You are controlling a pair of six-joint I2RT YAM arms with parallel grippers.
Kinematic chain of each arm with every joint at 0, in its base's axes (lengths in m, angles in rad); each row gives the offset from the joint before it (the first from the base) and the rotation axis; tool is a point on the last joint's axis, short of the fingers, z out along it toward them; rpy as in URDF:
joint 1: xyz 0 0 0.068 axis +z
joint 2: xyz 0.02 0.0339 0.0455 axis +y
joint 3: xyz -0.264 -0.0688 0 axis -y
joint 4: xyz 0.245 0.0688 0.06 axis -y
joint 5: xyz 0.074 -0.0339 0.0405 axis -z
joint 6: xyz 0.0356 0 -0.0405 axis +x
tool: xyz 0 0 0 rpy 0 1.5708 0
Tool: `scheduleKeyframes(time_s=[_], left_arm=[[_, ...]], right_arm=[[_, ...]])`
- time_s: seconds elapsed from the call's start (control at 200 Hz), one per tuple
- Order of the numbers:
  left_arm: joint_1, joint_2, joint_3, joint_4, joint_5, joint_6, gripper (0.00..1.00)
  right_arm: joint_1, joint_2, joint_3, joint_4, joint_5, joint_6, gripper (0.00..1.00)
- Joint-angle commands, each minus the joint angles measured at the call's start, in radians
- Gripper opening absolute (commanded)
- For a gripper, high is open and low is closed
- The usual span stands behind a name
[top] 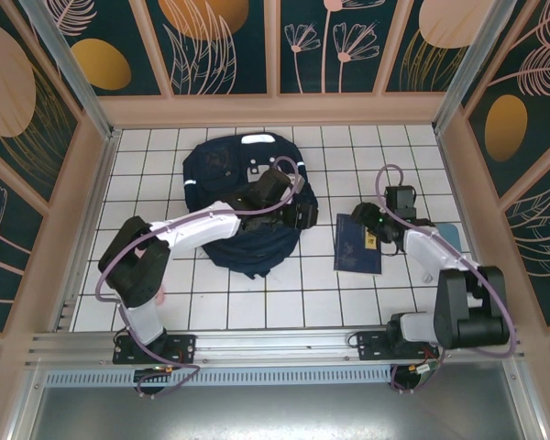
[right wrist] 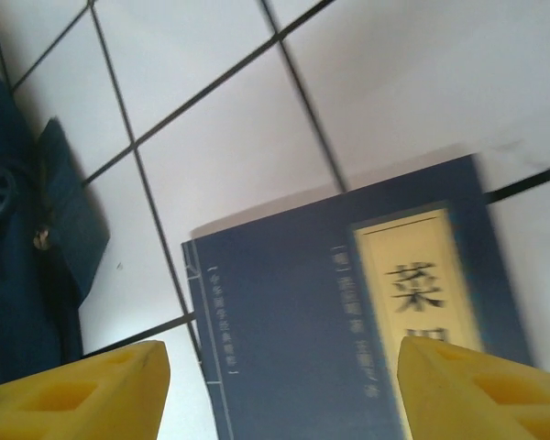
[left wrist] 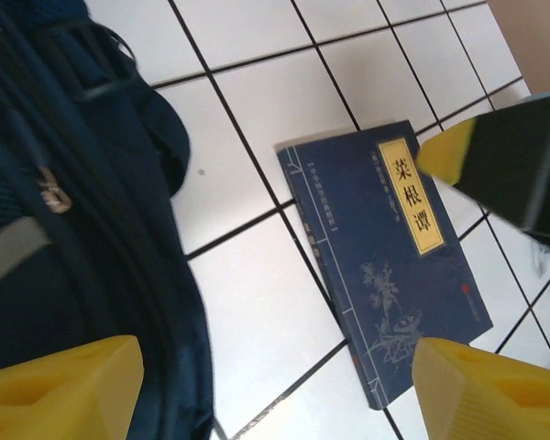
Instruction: Pack the student bag
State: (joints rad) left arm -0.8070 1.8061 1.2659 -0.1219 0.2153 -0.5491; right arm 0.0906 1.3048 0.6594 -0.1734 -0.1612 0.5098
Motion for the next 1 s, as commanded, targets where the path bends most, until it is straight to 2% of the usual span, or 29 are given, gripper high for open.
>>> scheduleKeyframes(time_s=[0.0,0.1,0.2,0.335,0.726,0.996], left_arm=[[-0.024,0.037,0.049,0.045,0.063,-0.063,0.77],[-0.050,0.079,0.088,0.049,0.066,-0.089,0.76],[-0.072,0.132,0.131,0.040,0.056,-0.125,0.70],[-0.095,0.181,0.151,0.065,0.044,-0.176,0.65],[-0.126,0.334,0.225,0.023,0.034,-0.187,0.39],[-0.145,0.414,0.282,-0.022,0.047,-0.169,0.38]], right_arm=[[-0.021,-0.038,-0.030,-0.148,0.171,0.005,0.67],[-0.039,-0.031,-0.063,-0.155,0.182,0.007,0.67],[-0.040,-0.004,-0.076,-0.140,0.152,0.006,0.66],[-0.038,0.024,-0.081,-0.120,0.100,-0.001,0.56],[-0.038,0.040,-0.102,-0.100,0.067,-0.018,0.52],[-0.035,0.048,-0.122,-0.057,-0.014,-0.009,0.48]])
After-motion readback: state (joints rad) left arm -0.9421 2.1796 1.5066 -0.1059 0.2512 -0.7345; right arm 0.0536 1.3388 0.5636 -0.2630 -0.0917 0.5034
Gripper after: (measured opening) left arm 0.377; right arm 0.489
